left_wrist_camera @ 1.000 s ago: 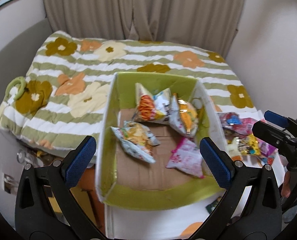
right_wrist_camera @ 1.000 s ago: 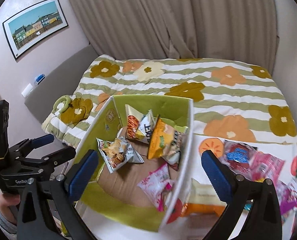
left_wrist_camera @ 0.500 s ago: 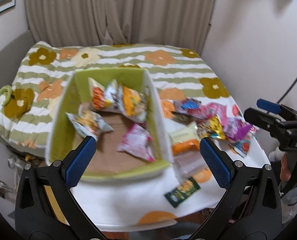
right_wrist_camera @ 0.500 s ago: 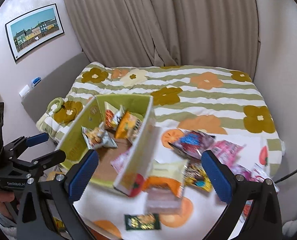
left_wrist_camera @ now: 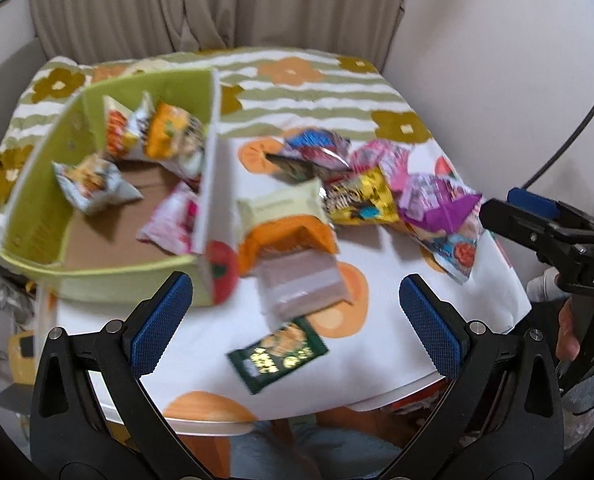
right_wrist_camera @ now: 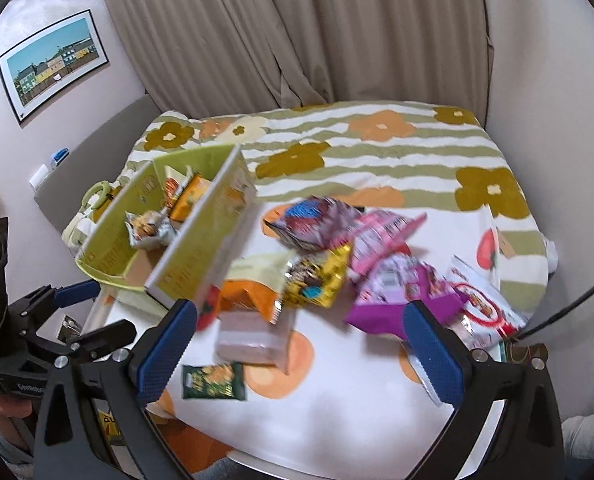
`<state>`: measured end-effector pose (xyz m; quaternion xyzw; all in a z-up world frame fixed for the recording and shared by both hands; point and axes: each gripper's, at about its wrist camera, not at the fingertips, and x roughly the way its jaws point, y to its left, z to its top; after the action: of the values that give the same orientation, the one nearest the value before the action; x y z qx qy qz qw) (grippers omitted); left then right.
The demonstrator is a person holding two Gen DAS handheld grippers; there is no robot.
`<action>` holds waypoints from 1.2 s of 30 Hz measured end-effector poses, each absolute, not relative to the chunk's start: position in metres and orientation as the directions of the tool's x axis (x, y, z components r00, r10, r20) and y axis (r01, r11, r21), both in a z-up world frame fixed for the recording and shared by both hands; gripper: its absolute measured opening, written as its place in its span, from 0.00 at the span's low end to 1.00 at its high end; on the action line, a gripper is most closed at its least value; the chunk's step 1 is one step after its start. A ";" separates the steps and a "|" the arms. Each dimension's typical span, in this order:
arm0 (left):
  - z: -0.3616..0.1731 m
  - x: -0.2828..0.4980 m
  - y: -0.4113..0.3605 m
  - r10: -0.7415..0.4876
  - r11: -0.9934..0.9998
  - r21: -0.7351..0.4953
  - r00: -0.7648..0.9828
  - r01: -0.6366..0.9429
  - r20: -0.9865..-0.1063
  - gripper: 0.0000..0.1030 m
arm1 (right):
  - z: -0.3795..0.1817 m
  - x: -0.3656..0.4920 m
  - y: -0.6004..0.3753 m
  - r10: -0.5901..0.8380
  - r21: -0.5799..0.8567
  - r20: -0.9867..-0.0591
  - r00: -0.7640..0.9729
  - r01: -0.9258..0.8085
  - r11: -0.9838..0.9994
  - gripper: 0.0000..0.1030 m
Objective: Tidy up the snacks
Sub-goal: 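Grasp the white pastry pack with the left tool while the right tool grasps the purple bag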
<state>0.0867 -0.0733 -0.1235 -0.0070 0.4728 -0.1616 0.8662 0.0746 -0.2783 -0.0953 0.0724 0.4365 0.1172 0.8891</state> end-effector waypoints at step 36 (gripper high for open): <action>-0.275 0.151 -0.163 -0.170 0.635 0.067 0.224 0.769 -0.960 0.90 | -0.167 0.127 -0.320 0.121 0.140 -0.830 0.545 -0.007 0.990 1.00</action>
<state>0.1511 -0.1631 -0.2755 0.2808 0.5335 -0.3217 0.7301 0.1275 -0.3202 -0.1673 0.0597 0.4755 0.0366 0.8769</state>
